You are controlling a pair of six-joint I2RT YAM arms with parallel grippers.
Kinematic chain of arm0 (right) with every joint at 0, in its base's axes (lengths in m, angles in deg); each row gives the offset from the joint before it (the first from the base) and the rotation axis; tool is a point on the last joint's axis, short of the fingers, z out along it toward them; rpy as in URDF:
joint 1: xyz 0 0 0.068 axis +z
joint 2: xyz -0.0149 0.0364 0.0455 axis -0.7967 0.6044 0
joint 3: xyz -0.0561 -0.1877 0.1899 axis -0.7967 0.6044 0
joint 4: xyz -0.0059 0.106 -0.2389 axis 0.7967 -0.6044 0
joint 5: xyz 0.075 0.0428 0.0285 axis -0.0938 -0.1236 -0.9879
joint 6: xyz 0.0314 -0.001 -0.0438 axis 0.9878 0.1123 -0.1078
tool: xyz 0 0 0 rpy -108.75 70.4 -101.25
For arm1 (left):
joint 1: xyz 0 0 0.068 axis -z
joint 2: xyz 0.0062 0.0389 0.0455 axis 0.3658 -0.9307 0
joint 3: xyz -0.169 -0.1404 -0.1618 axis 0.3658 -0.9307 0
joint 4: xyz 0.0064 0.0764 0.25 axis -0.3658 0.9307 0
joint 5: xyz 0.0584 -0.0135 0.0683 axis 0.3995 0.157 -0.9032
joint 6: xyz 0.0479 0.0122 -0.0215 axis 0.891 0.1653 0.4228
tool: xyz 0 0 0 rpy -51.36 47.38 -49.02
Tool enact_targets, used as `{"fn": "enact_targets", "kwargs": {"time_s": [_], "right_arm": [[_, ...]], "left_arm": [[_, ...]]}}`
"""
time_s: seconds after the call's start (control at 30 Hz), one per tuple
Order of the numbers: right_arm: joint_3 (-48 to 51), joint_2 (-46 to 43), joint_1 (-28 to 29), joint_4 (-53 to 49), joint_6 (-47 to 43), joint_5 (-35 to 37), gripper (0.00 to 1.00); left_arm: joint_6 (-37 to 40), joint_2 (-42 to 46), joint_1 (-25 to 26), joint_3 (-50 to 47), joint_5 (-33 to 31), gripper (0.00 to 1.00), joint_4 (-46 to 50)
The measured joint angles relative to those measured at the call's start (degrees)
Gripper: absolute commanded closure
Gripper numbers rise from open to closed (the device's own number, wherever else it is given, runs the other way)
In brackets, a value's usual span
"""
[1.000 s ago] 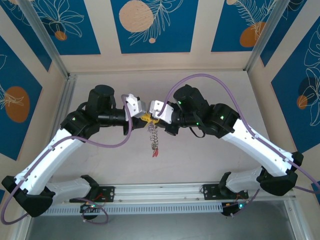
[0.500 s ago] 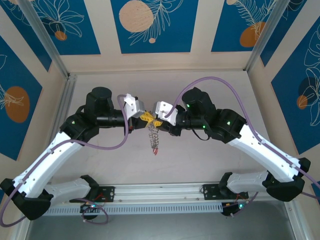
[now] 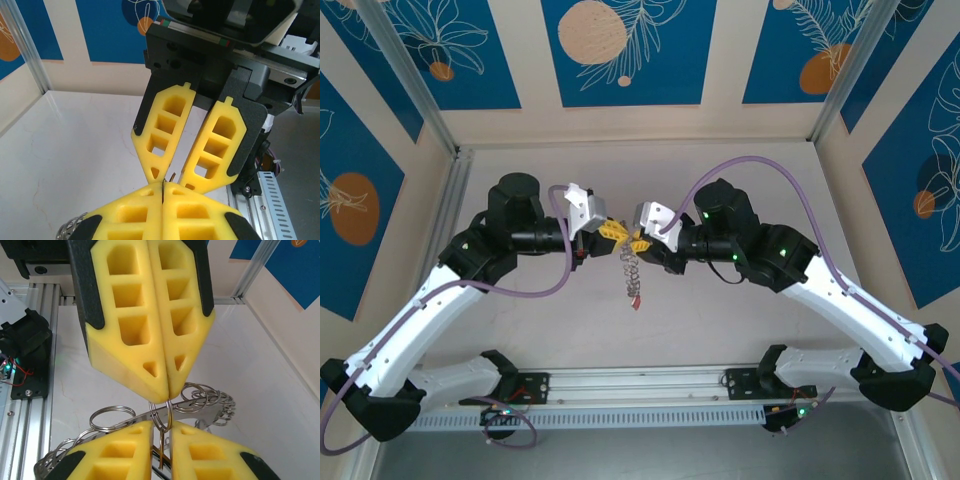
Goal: Put the keys on the keyring
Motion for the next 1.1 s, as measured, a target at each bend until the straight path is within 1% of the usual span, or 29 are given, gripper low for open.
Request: {"fn": "enact_targets", "kwargs": {"time_s": [0.17, 0.43, 0.67, 0.87, 1.0, 1.1], "right_arm": [[0.3, -0.1, -0.5, 0.8, 0.7, -0.5, 0.85], [1.0, -0.1, -1.2, 2.3, 1.4, -2.9, 0.79], [1.6, -0.4, -1.9, 4.0, 2.3, -6.6, 0.8], [3.9, -2.1, -3.3, 6.1, 4.0, -9.8, 0.9], [4.4, -2.8, -4.2, 6.7, 5.0, -11.1, 0.94], [4.6, -3.3, -4.9, 7.5, 5.4, -12.2, 1.0]], "left_arm": [[-0.8, 0.4, 0.0, -0.4, 0.2, 1.0, -0.6], [-2.1, 1.6, -0.1, -1.8, 1.0, 1.0, -3.1], [-4.0, 3.4, -0.2, -4.7, 2.0, 1.0, -8.0], [-8.6, 4.7, -0.5, -9.6, 3.7, 1.0, -17.6], [-11.8, 5.1, -0.6, -12.6, 4.7, 1.0, -24.5], [-13.6, 5.0, -0.7, -13.4, 5.5, 1.0, -27.5]]}}
